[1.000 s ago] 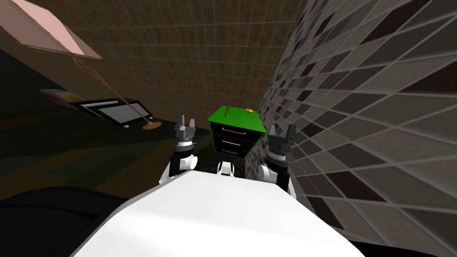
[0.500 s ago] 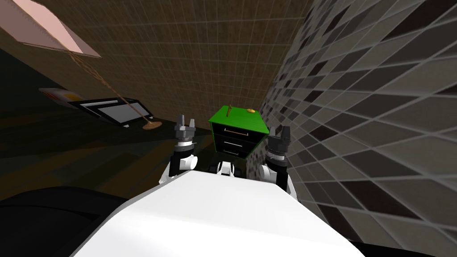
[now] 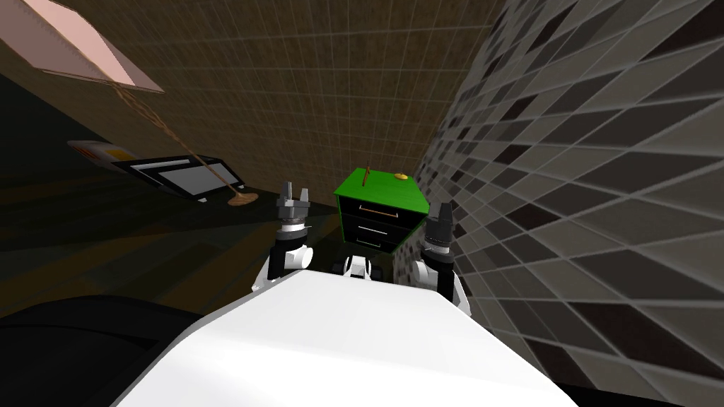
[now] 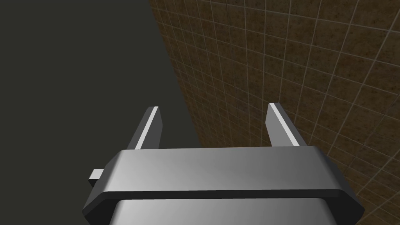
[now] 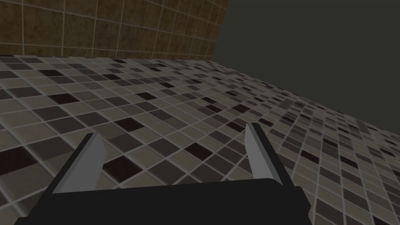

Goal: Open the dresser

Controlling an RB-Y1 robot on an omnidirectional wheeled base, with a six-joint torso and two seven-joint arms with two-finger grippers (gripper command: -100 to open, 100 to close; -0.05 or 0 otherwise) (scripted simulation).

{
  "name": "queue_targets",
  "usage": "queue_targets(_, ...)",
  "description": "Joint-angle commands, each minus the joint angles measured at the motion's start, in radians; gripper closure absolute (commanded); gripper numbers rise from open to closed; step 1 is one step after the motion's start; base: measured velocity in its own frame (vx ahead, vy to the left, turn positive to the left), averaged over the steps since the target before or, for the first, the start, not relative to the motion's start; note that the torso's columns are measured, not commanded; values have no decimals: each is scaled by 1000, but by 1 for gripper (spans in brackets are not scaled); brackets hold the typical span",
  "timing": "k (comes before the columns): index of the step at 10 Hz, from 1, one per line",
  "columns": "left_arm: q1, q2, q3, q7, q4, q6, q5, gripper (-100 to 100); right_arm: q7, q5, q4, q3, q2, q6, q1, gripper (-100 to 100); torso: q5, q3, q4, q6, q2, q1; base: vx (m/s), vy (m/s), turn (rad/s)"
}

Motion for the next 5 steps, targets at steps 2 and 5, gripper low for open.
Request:
queue_targets(2,0,0,0,0,0,0,0,0,99,4,56,-27,-14,-42,-16,-100,-1,1,0,0,1,-3,24,34,10)
queue_targets(5,0,0,0,0,0,0,0,0,174,6,96,-46,-22,-71,-26,-100,0,0,0,0,1,-1,28,50,12)
